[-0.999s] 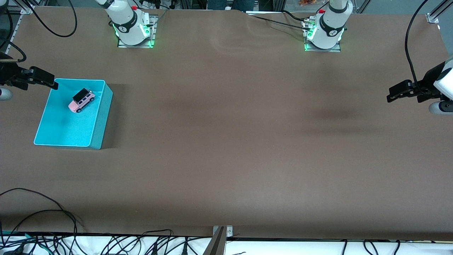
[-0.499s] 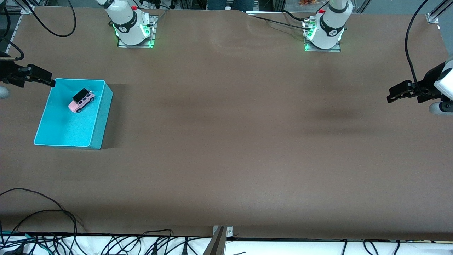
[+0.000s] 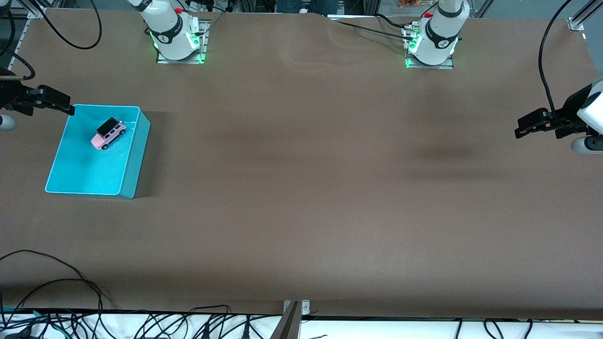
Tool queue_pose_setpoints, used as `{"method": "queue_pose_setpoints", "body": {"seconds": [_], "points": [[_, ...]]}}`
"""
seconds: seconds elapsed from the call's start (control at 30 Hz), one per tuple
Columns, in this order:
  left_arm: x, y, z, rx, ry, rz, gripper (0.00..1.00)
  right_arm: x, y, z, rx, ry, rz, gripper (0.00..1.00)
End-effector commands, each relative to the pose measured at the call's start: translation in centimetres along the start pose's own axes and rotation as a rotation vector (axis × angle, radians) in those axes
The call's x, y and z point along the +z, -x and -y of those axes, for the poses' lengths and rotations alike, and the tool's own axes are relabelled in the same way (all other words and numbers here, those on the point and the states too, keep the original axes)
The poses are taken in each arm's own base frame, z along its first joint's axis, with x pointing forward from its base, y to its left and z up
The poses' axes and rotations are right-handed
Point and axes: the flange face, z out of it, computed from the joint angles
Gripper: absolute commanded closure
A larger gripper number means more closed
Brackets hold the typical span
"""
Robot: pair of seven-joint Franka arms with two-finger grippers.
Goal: Wind and store pink jeep toy
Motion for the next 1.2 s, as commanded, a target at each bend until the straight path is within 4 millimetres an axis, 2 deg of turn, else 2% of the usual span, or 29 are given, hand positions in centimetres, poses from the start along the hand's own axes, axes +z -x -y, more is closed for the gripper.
{"method": "queue_pose_setpoints", "body": {"seconds": [0.0, 0.57, 1.17], "points": [[0.0, 0.1, 0.0, 0.015, 0.014, -0.011, 0.00, -1.0, 0.4, 0.8, -0.029, 0.056, -0.008, 0.00], [-0.1, 0.1, 0.1, 0.014, 0.013, -0.013, 0.00, -1.2, 0.8, 1.3, -0.039, 0.059, 0.003, 0.00], [0.1, 0.1, 0.0, 0.015, 0.013, -0.010, 0.00, -0.1, -0.1, 2.4, -0.033, -0.005, 0.010, 0.00]]}}
